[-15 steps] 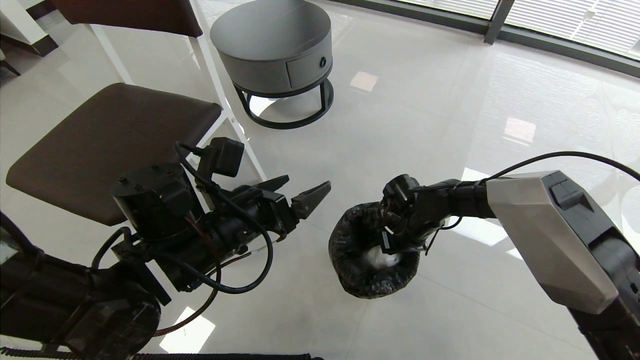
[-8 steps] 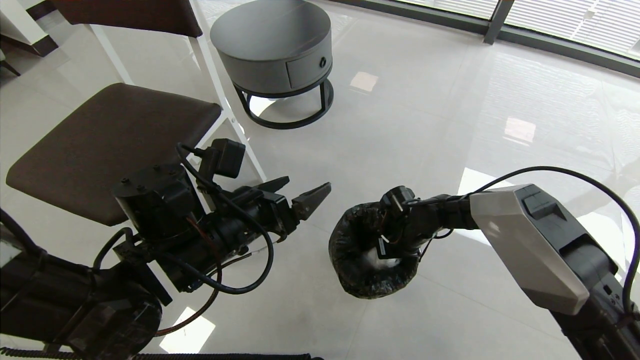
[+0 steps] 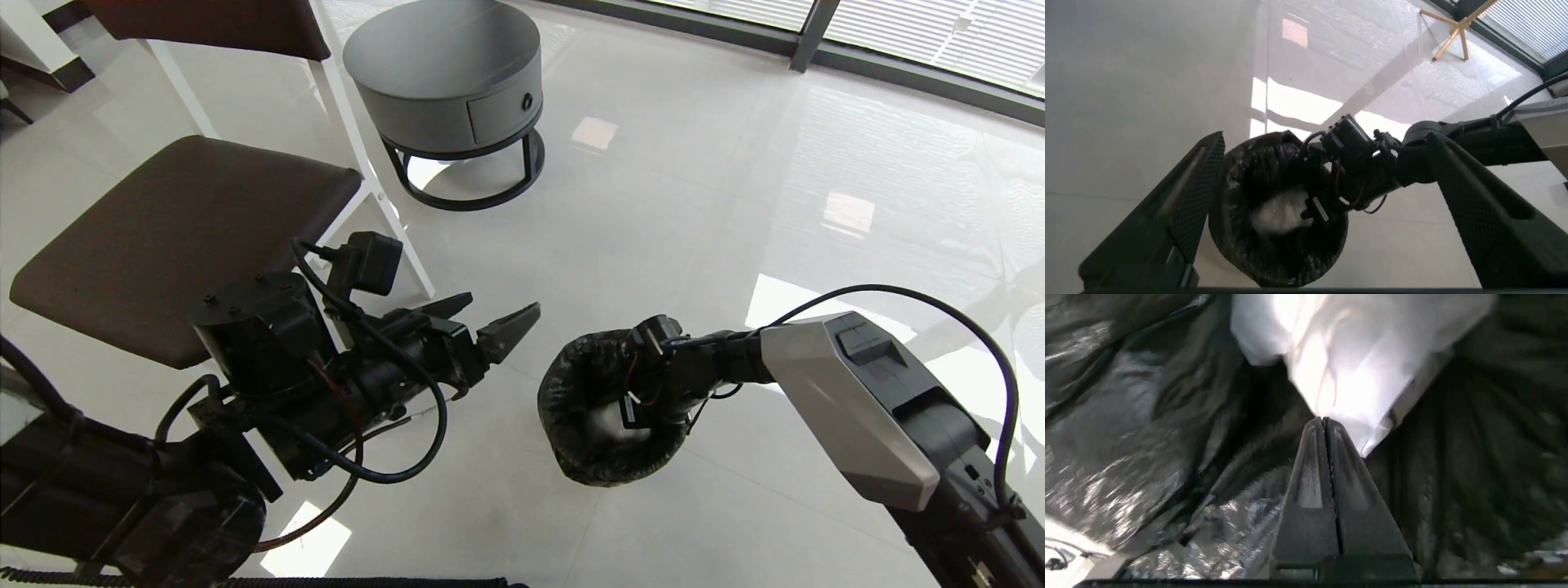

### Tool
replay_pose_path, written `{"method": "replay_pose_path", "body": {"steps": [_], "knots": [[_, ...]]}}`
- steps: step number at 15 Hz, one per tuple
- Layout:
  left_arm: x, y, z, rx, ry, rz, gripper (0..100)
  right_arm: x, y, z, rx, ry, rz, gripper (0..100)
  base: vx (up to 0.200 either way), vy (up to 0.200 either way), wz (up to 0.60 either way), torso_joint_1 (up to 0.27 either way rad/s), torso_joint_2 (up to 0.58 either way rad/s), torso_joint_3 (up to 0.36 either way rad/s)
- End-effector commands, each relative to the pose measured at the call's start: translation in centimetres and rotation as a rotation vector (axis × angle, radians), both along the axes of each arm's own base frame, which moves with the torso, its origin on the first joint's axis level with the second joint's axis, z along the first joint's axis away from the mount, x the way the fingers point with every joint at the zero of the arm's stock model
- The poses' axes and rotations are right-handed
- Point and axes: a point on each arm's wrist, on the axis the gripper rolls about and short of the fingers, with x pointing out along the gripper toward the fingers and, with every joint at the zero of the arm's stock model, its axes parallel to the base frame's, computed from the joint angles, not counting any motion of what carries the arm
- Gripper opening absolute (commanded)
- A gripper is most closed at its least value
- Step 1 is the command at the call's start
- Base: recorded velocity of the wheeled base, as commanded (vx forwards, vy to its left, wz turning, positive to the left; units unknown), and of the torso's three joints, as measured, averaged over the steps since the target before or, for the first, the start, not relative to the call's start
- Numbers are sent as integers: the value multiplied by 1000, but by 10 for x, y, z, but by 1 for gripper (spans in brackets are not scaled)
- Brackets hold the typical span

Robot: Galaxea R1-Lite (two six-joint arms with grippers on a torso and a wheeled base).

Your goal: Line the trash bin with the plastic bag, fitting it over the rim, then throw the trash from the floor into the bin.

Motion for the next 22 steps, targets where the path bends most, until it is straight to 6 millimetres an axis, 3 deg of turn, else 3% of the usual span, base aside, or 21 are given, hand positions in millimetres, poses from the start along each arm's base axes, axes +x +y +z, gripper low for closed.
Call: {"method": "replay_pose_path", "body": {"steps": [1,6,8,11,13,16,18,19,21,22], "knots": [[0,0,-1,2,4,0,100,0,-1,-4,-3,8,-1,0,0,0,0,0,0,0],[0,0,-1,2,2,0,100,0,1,0,-5,-2,9,0,0,0,0,0,0,0],[-1,0,1,-1,-10,-1,100,-7,7,32,31,-52,16,0,0,0,0,0,0,0],[-6,4,16,-46,-84,2,100,-33,20,99,72,-134,81,0,0,0,0,0,0,0],[-13,17,33,-68,-132,32,100,-48,13,131,47,-151,122,0,0,0,0,0,0,0],[-45,48,65,-65,-135,81,100,-53,-22,160,-40,-164,51,0,0,0,0,0,0,0],[-87,73,84,-57,-131,110,100,-59,-62,180,-117,-131,-50,0,0,0,0,0,0,0],[-95,78,86,-53,-129,117,100,-61,-71,185,-120,-120,-66,0,0,0,0,0,0,0],[-145,107,84,-25,-92,173,100,-71,-116,200,-137,-36,-152,0,0,0,0,0,0,0],[-152,110,82,-24,-90,180,100,-71,-122,200,-142,-23,-165,0,0,0,0,0,0,0]]}}
